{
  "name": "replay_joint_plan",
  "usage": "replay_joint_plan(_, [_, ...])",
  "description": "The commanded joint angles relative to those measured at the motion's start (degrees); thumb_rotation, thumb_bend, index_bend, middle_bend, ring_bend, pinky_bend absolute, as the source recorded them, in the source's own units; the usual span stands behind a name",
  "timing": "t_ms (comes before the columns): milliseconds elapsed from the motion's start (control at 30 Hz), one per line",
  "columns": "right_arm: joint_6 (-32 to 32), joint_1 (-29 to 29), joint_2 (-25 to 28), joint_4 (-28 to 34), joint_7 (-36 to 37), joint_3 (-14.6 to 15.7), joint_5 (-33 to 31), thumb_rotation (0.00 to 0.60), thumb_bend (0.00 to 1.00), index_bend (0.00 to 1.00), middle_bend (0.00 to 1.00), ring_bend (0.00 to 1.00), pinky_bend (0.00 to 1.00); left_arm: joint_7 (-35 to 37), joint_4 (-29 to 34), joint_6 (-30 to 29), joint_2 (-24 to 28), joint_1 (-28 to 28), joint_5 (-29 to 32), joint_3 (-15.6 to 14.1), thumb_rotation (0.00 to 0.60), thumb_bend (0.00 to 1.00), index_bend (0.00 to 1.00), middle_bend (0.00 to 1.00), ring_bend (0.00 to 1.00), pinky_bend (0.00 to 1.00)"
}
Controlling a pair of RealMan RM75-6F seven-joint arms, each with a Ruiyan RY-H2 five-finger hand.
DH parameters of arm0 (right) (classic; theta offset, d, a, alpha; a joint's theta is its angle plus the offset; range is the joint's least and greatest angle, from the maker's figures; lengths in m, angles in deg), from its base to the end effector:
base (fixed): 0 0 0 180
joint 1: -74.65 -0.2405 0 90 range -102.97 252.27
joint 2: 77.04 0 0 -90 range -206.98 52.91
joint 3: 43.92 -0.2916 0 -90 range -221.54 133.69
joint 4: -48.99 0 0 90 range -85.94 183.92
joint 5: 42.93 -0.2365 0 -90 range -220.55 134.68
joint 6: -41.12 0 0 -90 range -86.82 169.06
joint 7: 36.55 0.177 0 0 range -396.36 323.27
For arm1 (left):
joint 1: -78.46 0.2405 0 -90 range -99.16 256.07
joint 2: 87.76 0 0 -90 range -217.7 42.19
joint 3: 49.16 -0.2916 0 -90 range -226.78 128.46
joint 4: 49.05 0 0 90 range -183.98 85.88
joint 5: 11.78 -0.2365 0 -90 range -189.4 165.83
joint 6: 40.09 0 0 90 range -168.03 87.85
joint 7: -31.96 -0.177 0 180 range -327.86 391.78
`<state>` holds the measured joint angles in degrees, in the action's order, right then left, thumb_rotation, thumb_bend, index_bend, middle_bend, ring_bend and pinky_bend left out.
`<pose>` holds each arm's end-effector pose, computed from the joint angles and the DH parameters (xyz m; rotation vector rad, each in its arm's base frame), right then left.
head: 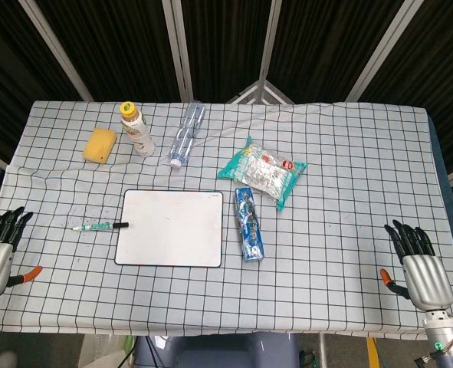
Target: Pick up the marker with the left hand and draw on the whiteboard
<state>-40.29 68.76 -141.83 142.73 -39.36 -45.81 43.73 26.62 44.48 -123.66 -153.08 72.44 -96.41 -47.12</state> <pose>-0.3463 -0.2200 0.1291 1.4605 -0.9362 0.8674 -0.3488 0.2219 0.1350 -1.4211 -0.8917 -0.8472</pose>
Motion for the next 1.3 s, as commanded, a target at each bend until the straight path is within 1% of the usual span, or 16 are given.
replay_joint_plan(33, [0.0,0.0,0.0,0.0,0.0,0.0,0.0,0.600,0.35,0.00,0.00,0.00,0.00,0.0,0.0,0.0,0.0,0.0,0.0,0.0,0.600,0.10,0.00,0.00,0.00,0.00])
replay_joint_plan(433, [0.0,0.1,0.0,0.2,0.1,0.1,0.0,0.600,0.35,0.00,0.00,0.00,0.00,-0.5,0.0,0.8,-0.1,-0.3,0.7,0.1,0.600,0.10,0.00,0.00,0.00,0.00])
replay_joint_plan(567, [0.2,0.0,0.0,0.2,0.2,-0.1,-0.5,0.600,0.35,0.00,0.00,0.00,0.00,-1.9,-0.4,3.4,-0.6,-1.7,3.2,1.3,0.600,0.10,0.01,0.00,0.00,0.00])
replay_joint_plan(667, [0.2,0.0,0.1,0.2,0.3,-0.2,-0.5,0.600,0.35,0.00,0.00,0.00,0.00,-2.9,-0.3,5.7,-1.0,-3.2,5.8,2.7,0.600,0.11,0.06,0.00,0.00,0.00])
replay_joint_plan(733, [0.3,-0.1,0.1,0.2,0.4,-0.1,-0.3,0.600,0.35,0.00,0.00,0.00,0.00,-5.0,-1.0,8.0,-1.8,-5.1,8.3,4.4,0.600,0.13,0.14,0.00,0.00,0.00])
replay_joint_plan(767, [0.3,0.0,0.1,0.2,0.4,0.0,-0.3,0.600,0.35,0.00,0.00,0.00,0.00,-5.5,-1.1,8.5,-2.1,-5.5,9.0,4.8,0.600,0.15,0.18,0.00,0.00,0.00])
replay_joint_plan(900, [0.3,-0.1,0.2,0.2,0.6,0.0,-0.3,0.600,0.35,0.00,0.00,0.00,0.00,-9.6,-3.1,13.7,-5.6,-9.7,15.5,8.1,0.600,0.23,0.33,0.00,0.00,0.00])
replay_joint_plan(1000, [0.3,-0.1,0.2,0.3,0.8,-0.1,-0.4,0.600,0.35,0.00,0.00,0.00,0.00,-12.2,-4.5,16.9,-8.4,-12.3,20.3,9.6,0.600,0.27,0.41,0.00,0.00,0.00])
replay_joint_plan(1167, [0.4,-0.1,0.3,0.3,1.0,0.0,-0.4,0.600,0.35,0.00,0.00,0.00,0.00,-18.6,-7.5,20.4,-12.8,-15.9,26.0,10.1,0.600,0.30,0.45,0.00,0.00,0.00])
replay_joint_plan(1300, [0.5,0.0,0.4,0.4,1.3,0.0,-0.5,0.600,0.35,0.00,0.00,0.00,0.00,-22.4,-9.4,21.1,-15.8,-17.6,28.9,9.8,0.600,0.31,0.47,0.00,0.00,0.00])
